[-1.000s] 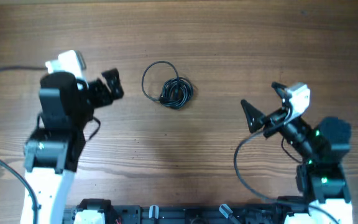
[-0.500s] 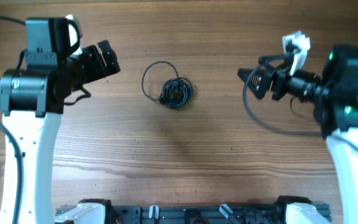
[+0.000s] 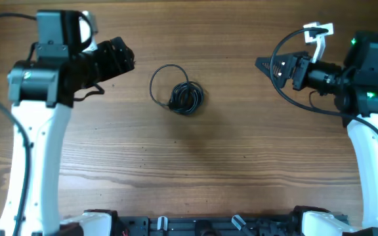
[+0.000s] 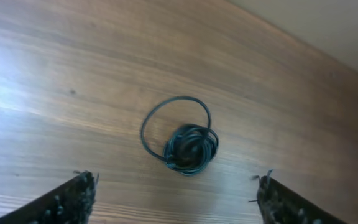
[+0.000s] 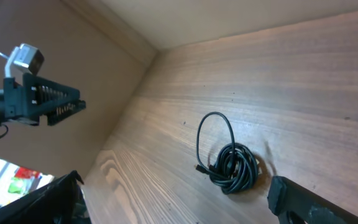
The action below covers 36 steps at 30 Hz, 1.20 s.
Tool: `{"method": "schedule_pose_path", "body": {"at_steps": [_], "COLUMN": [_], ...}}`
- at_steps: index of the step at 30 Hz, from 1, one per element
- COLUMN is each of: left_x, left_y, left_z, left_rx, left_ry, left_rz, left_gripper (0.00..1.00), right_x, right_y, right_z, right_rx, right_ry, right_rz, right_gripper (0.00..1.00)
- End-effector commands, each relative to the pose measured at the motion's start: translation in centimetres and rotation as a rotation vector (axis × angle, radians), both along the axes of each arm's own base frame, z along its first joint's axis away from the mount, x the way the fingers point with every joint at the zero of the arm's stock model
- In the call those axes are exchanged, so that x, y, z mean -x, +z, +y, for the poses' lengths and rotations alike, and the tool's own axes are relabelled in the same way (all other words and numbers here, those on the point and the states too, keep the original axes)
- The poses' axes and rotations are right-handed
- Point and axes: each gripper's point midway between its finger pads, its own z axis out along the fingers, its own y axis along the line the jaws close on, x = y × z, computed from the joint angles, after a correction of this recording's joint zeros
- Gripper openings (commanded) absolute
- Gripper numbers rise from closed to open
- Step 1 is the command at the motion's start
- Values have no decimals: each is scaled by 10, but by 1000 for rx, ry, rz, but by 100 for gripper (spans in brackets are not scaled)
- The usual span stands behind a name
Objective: Untangle cables
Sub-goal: 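Raise both arms and move the left gripper toward the coiled black cable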
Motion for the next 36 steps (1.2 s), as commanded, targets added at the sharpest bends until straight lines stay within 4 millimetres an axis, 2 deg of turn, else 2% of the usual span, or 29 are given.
{"method": "schedule_pose_path", "body": {"at_steps": [1,3,6,10,14,19,24,26,28,31,34,35,36], "left_x": [-13,-15,-20,-31,-45,-62,-77,-81,-84,-88,-89,-90,-90], "left_y": [-39,-60,-95,-128,-153,-173,-198,-208,-217,-228,-236,-236,-235], "left_z": [-36,-55,-70,-94,-117,-135,-147,-149,-149,-147,-152,-153,-154], "left_rx": [49,37,-4,-43,-60,-51,6,26,31,19,13,11,6], "left_ry": [-29,-67,-28,-46,-83,-97,15,64,111,176,171,169,169], "left_rz": [130,187,276,309,297,268,285,297,307,307,302,297,293], "left_gripper": [76,75,75,74,75,78,78,75,66,63,49,38,13], "right_x": [-8,-6,-6,-7,-8,-8,-7,-7,-7,-7,-8,-8,-9], "right_y": [1,1,-1,-8,-16,-22,-25,-25,-25,-26,-27,-28,-29], "right_z": [3,8,13,16,16,12,11,11,11,11,9,8,7], "right_rx": [30,30,41,77,110,134,142,142,142,147,154,158,163], "right_ry": [-41,-27,-23,-44,-68,-94,-98,-98,-98,-103,-114,-119,-124], "right_rz": [17,17,19,35,58,80,90,95,95,95,100,102,104], "right_gripper": [100,100,100,100,100,100,100,100,100,100,100,99,100]}}
